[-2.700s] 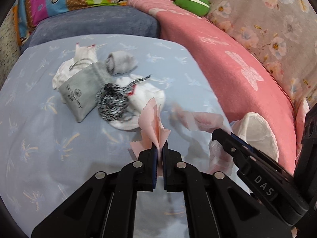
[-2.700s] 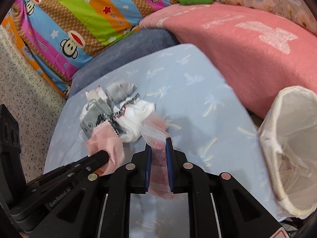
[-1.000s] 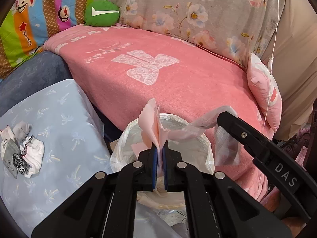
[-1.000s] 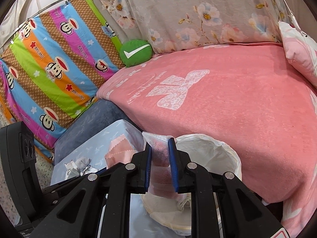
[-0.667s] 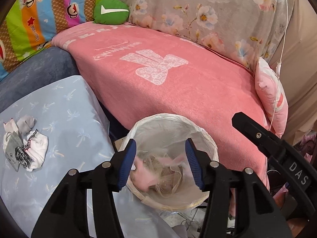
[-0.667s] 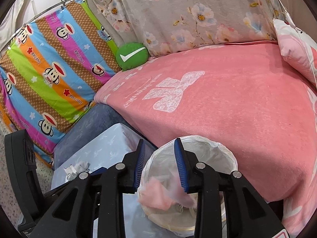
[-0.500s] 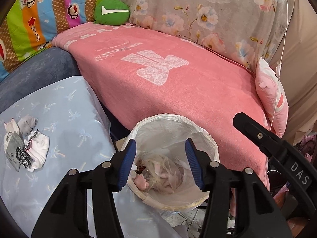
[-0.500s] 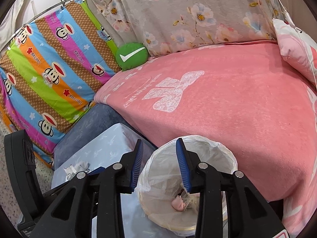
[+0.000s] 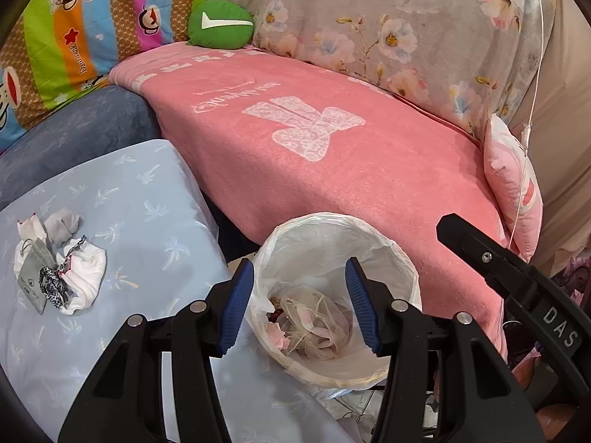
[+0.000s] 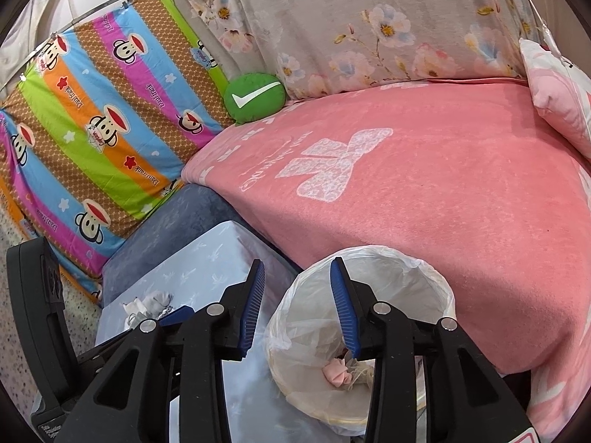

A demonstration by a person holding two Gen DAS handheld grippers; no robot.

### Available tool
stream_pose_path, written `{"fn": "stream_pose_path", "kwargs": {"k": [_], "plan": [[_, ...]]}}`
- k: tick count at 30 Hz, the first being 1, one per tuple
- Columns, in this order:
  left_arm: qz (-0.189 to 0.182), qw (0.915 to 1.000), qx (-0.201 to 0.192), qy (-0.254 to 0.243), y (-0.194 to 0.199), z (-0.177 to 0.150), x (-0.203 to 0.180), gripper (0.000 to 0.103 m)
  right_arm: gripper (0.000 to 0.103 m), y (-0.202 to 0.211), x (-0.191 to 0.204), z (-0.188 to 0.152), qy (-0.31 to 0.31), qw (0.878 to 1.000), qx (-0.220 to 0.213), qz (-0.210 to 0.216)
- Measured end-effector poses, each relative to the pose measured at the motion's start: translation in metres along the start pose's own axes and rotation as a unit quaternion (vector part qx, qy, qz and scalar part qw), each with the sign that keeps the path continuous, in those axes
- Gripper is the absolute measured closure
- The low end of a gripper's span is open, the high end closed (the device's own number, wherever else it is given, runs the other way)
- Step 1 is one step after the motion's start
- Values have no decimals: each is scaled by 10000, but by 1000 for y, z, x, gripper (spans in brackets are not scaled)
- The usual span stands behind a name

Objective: Organize soft objects
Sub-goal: 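Move both open grippers back to the remaining textiles on the table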

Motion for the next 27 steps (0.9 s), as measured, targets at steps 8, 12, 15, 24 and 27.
{"fn": "stream_pose_path", "kwargs": {"k": [8,12,15,24,27], "plan": [[50,9998,-26,191,4,-4,21,54,65,-9,21,-6,182,9998,114,36],[82,9996,-35,279,6,-6,32,54,65,-16,32,-9,286,9994,194,70],[99,9992,-40,373,8,-8,43,54,65,-23,43,-12,372,9989,261,94],[148,9972,0,733,11,-15,80,54,65,-44,78,-22,660,9965,484,172],[210,9956,19,911,11,-20,100,53,65,-53,92,-27,783,9950,584,203]]}}
Point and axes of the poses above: each gripper's, at about its wrist camera, not at the fingertips, and y roughly against the way its jaws point, x to its left, z to its top, the point moved 6 cm from there along -y, roughly the way its jaws point, and after that the axes turned 14 degrees about x, right-handed, at the moved point
